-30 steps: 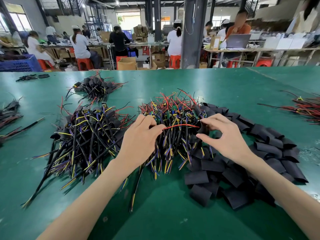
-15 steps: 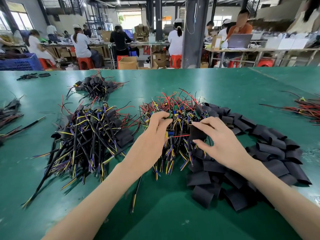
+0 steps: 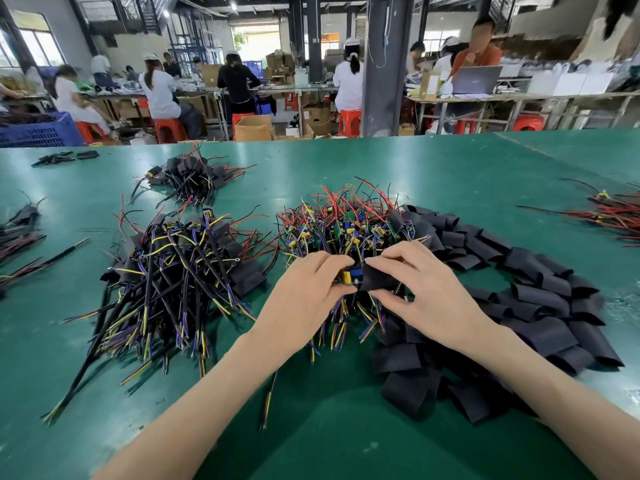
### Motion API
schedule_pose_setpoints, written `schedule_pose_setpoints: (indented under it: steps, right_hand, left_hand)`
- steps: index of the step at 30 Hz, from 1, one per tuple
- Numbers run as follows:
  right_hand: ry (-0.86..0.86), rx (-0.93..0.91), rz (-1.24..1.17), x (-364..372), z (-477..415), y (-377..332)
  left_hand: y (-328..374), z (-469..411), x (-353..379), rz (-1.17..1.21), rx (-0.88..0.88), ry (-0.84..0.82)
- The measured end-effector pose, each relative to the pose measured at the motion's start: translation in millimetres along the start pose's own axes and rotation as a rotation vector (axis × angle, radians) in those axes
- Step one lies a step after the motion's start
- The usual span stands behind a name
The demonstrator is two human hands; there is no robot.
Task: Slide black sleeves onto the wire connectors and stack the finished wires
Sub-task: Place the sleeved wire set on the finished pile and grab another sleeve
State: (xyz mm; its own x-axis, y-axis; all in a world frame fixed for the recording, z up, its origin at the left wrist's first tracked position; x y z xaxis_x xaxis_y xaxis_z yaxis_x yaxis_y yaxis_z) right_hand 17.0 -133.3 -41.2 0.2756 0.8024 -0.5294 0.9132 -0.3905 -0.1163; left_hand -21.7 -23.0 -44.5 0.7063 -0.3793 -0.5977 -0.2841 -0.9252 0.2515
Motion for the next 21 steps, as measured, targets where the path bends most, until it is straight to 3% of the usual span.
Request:
schedule_pose_setpoints:
  steps: [9,21]
  right_hand:
    - [0.013,0.047,-0.033,-0.9,0.3,10.1]
    - [-0.033,0.082,-0.109,0.9,-0.1,5.9]
  left_hand:
    - [5.5,1.6,1.6,0.092,0.049,-0.025]
    - [1.4,0.0,-6.5,0.116,-0.028,0.042]
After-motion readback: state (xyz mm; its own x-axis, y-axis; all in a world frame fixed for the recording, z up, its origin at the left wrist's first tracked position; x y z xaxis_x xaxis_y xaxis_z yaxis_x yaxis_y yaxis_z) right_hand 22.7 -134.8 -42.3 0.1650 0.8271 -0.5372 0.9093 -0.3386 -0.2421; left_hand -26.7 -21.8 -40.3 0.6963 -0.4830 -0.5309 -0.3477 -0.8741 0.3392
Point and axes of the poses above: each hand's wrist, its own z-axis away from the middle knuckle, its own x-axis out of the palm, y = z × x, the point moved 10 cm from there along -z, towards the middle knuckle, and after that the axes turned 14 degrees about y, right-handed, at the moved point
